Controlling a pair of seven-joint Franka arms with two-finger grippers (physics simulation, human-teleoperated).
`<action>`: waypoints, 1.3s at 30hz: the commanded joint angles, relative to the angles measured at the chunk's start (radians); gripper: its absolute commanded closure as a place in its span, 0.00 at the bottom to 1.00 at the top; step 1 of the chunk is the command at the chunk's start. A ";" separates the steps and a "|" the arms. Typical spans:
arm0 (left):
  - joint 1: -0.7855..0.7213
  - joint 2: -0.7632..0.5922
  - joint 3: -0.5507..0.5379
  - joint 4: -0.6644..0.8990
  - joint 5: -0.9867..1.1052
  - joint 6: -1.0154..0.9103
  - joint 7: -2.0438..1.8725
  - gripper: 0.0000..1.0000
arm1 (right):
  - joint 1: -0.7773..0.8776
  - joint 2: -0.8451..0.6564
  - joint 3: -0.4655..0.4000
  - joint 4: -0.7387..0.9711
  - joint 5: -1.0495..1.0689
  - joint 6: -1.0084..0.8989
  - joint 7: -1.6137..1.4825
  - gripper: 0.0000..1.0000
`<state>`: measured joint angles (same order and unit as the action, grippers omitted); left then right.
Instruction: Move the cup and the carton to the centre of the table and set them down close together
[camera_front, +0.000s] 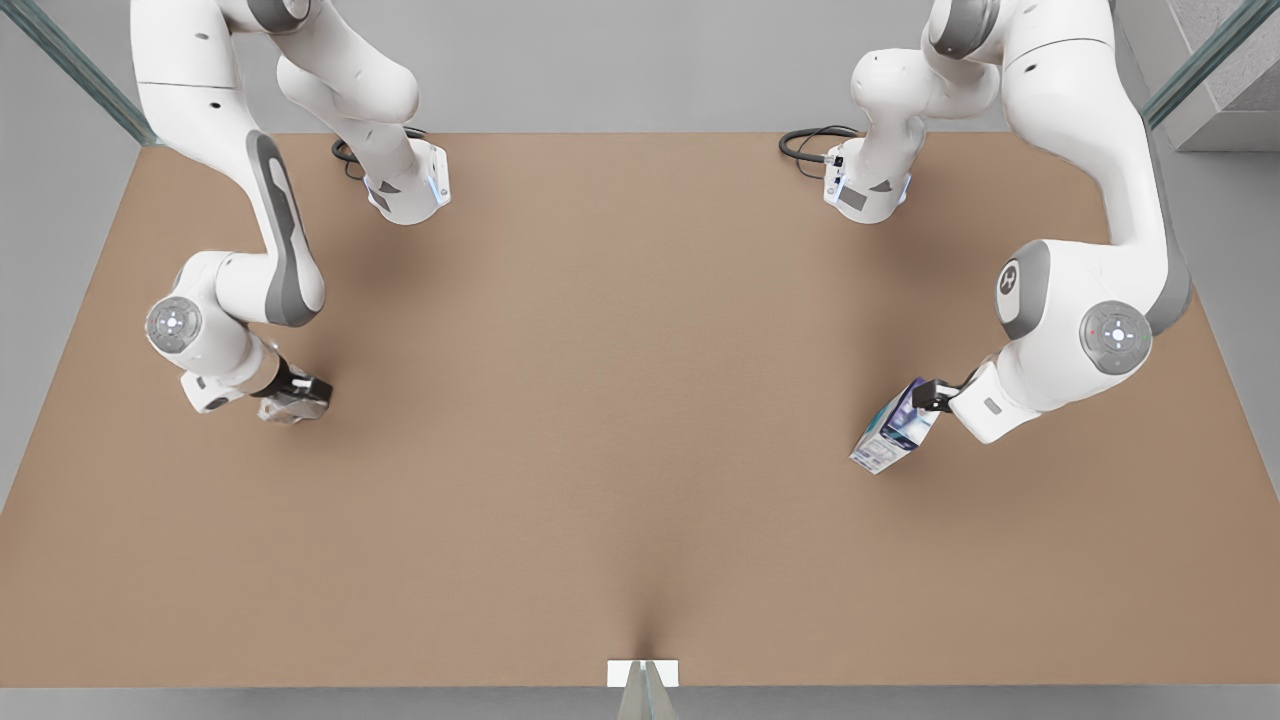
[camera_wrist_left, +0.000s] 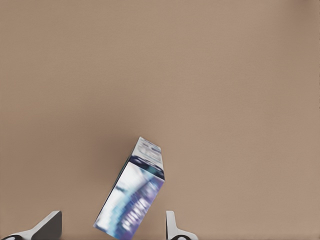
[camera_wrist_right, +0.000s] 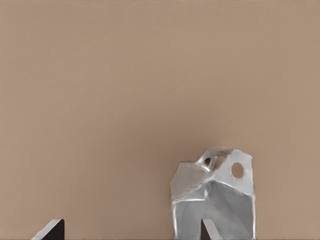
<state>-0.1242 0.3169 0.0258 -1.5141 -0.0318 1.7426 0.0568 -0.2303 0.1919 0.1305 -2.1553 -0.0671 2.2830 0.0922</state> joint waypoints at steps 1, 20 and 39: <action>0.000 0.002 -0.001 0.000 0.000 0.000 0.000 0.00 | -0.003 0.004 0.000 0.000 0.000 0.001 0.000 0.00; 0.002 0.004 -0.001 0.000 0.000 0.000 0.000 0.00 | -0.061 0.155 -0.009 -0.046 -0.008 0.124 -0.012 0.00; 0.005 0.004 0.000 0.000 0.000 0.000 -0.002 0.00 | -0.057 0.146 -0.011 -0.025 -0.008 0.062 0.000 0.79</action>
<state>-0.1201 0.3207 0.0252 -1.5141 -0.0323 1.7424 0.0553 -0.2853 0.3375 0.1197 -2.1785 -0.0750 2.3427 0.0919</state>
